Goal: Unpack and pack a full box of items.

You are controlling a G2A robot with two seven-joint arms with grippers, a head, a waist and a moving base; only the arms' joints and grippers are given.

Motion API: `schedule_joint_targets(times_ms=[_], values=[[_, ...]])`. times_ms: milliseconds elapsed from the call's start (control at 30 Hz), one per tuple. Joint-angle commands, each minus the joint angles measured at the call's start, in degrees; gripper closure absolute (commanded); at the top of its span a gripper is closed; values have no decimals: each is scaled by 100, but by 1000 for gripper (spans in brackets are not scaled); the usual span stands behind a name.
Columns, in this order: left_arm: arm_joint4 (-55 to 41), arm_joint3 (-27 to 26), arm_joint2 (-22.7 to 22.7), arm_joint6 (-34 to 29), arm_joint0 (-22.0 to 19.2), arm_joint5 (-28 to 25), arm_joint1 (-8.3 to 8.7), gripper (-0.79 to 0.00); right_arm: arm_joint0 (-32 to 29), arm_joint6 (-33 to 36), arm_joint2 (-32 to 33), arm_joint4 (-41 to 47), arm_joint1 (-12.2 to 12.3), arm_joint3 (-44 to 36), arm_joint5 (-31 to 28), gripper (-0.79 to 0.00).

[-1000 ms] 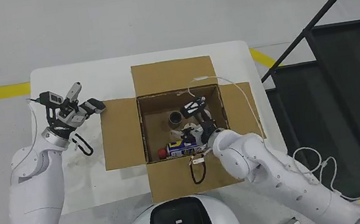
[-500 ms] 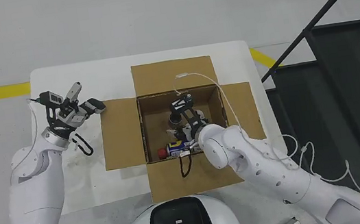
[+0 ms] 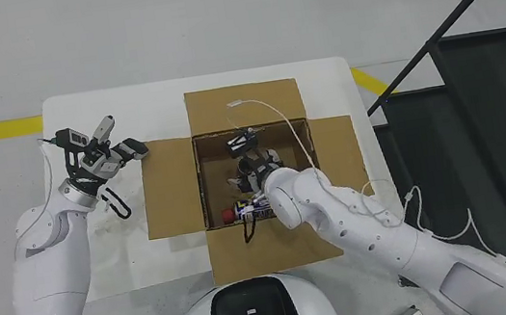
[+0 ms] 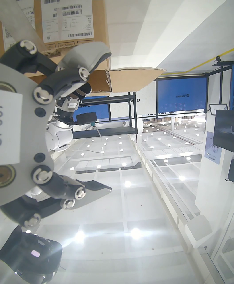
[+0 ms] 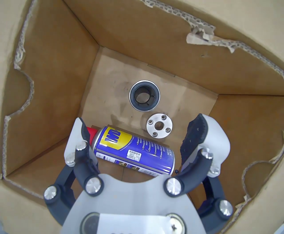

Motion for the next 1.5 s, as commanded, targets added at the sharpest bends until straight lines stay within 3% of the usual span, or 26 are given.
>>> schedule_joint_targets(times_ms=[0, 367, 867, 933, 967, 1067, 1467], values=[[0, 0, 0, 0, 0, 0, 0, -785, 139, -18, -61, 153, -89, 248, 24, -785], [0, 0, 0, 0, 0, 0, 0, -785, 547, -513, -352, 652, -529, 1391, 35, -785], [0, 0, 0, 0, 0, 0, 0, -785, 669, -655, -305, 819, -825, 2009, 52, -785], [0, 0, 0, 0, 0, 0, 0, -785, 678, -641, -293, 846, -855, 2063, 17, -582], [0, 0, 0, 0, 0, 0, 0, -785, 673, -638, -285, 866, -868, 2083, -11, -376], [0, 0, 0, 0, 0, 0, 0, -785, 642, -674, -234, 896, -894, 2110, -72, -22], [0, 0, 0, 0, 0, 0, 0, -785, 180, -851, 91, 531, -831, 1524, -70, 0]])
